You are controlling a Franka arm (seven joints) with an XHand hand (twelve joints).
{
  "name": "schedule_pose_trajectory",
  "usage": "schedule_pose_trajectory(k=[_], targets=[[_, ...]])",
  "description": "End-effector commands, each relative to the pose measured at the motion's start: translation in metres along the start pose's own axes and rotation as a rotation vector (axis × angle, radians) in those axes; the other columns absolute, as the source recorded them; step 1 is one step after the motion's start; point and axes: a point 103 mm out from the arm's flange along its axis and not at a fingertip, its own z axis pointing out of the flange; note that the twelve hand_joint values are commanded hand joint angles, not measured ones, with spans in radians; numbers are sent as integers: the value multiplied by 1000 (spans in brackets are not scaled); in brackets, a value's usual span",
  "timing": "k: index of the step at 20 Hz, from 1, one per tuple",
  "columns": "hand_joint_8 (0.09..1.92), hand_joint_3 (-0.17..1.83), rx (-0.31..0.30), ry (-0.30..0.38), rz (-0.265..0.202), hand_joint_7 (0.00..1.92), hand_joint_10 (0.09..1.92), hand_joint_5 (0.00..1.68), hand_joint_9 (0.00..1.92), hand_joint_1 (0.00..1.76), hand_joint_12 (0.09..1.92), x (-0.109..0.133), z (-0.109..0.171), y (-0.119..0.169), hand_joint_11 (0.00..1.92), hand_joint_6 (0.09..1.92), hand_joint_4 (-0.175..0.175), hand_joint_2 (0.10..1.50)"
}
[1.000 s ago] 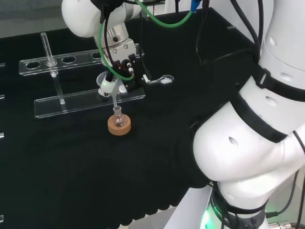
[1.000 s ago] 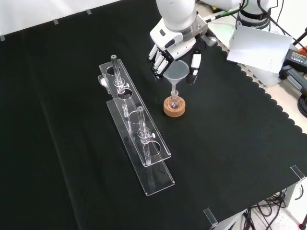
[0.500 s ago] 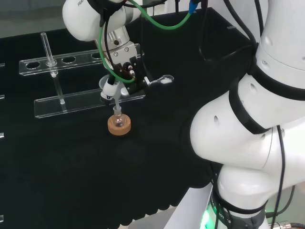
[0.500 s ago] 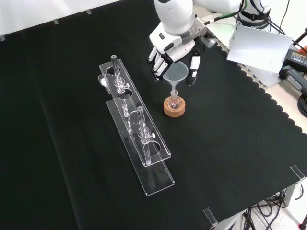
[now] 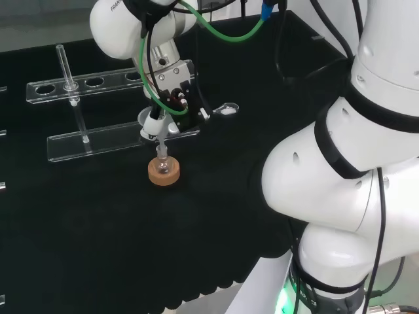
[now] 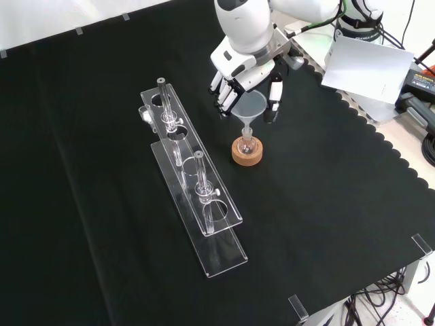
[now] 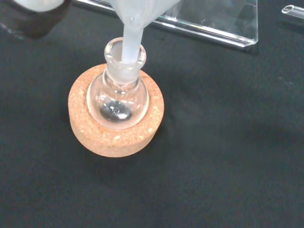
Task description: Place the funnel on the round-bottom flask.
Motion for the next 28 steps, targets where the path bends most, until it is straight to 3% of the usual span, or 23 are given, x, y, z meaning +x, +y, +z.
schedule_pose_trajectory(k=[1,28], targets=[[679,536,35,10,-29,647,443,728,961,740,1235,3,18,5,637,701,-27,811],[746,532,38,9,-38,437,540,521,760,721,1271,8,18,11,541,670,-56,799]])
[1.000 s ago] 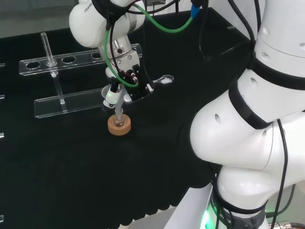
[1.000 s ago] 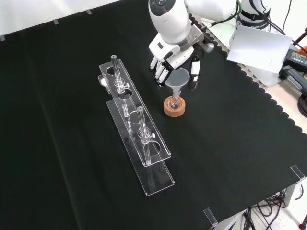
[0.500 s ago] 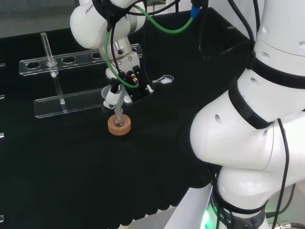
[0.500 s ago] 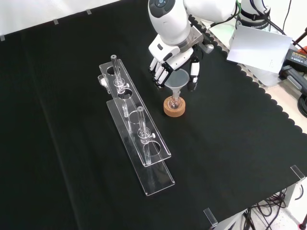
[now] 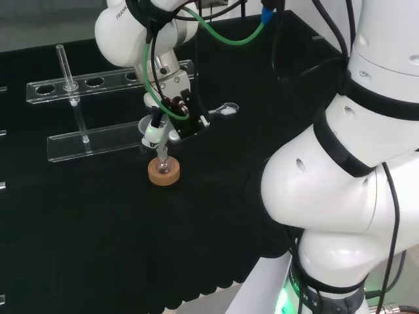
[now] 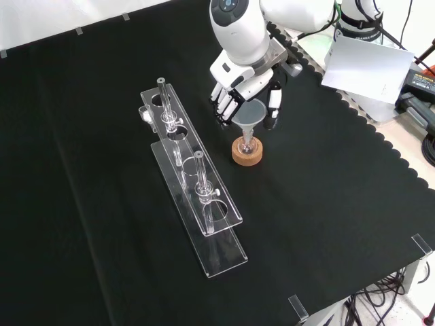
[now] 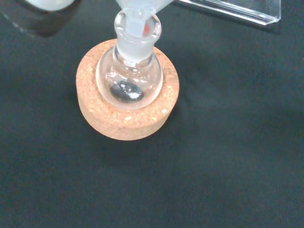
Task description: Place the funnel on the round-bottom flask.
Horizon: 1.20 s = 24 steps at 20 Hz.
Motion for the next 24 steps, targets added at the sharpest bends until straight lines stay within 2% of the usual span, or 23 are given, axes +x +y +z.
schedule_pose_trajectory(k=[1,11,24], targets=[[747,532,8,1,-8,434,542,518,758,721,1271,2,0,2,540,668,-57,798],[745,527,24,-5,-9,417,551,473,739,709,1271,4,3,0,528,636,-59,778],[751,520,37,0,-4,347,602,411,664,659,1310,0,5,-4,446,487,-64,718]])
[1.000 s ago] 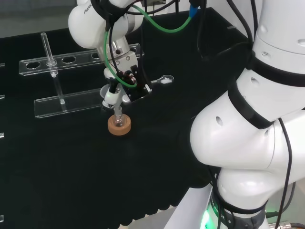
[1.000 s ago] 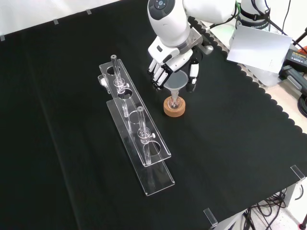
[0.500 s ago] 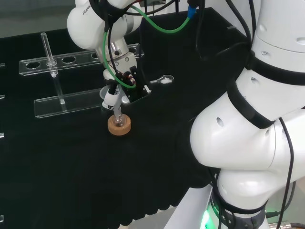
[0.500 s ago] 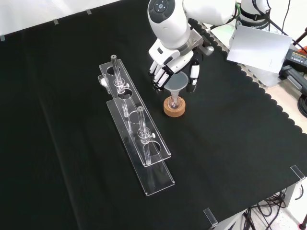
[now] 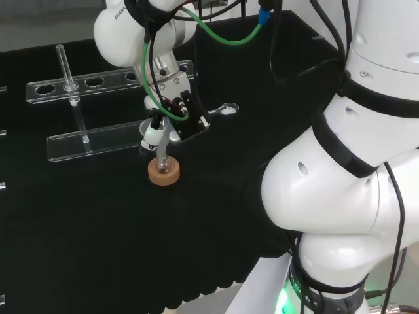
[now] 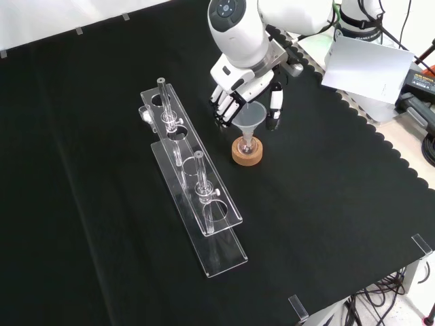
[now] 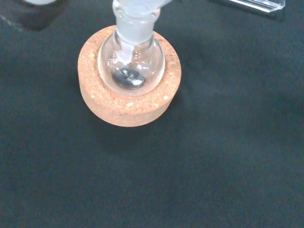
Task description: Place the funnel on the round-bottom flask.
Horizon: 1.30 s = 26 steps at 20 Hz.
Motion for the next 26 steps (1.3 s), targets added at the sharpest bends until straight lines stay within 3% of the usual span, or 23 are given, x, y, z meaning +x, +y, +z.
schedule_pose_trajectory(k=[1,5,13,19,26], targets=[[751,518,1,4,-1,346,603,411,662,654,1311,0,1,-2,444,484,-64,714],[750,487,-16,22,-15,307,618,381,618,601,1334,-2,0,-5,392,421,-64,693],[700,313,-64,39,-43,34,726,284,298,463,1452,-2,-5,-12,144,87,-54,681],[535,226,-130,46,-58,0,772,237,170,402,1490,-8,-16,-20,60,87,-50,684],[627,190,-178,34,-55,9,768,294,197,401,1499,-27,-41,-33,26,87,-54,703]])
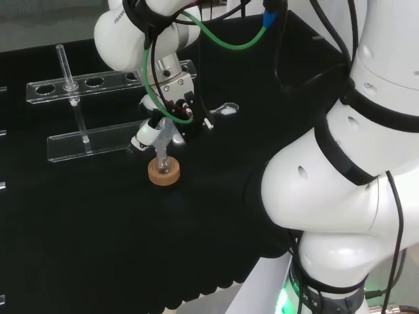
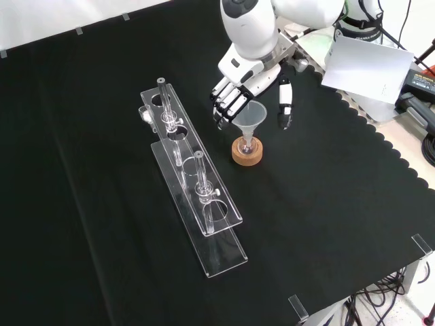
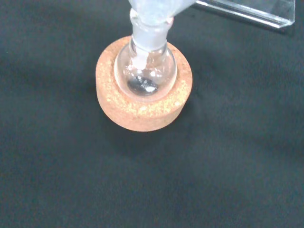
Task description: Place the funnel on the round-bottom flask.
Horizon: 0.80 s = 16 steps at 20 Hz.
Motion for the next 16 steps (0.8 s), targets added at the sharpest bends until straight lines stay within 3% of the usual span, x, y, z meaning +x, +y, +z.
schedule_pose_trajectory(k=[1,16], targets=[[630,189,-118,26,8,11,768,296,198,401,1498,-31,-42,-20,24,87,-54,704],[676,173,-208,67,38,73,731,349,300,442,1479,-66,-79,-49,83,87,-54,728]])
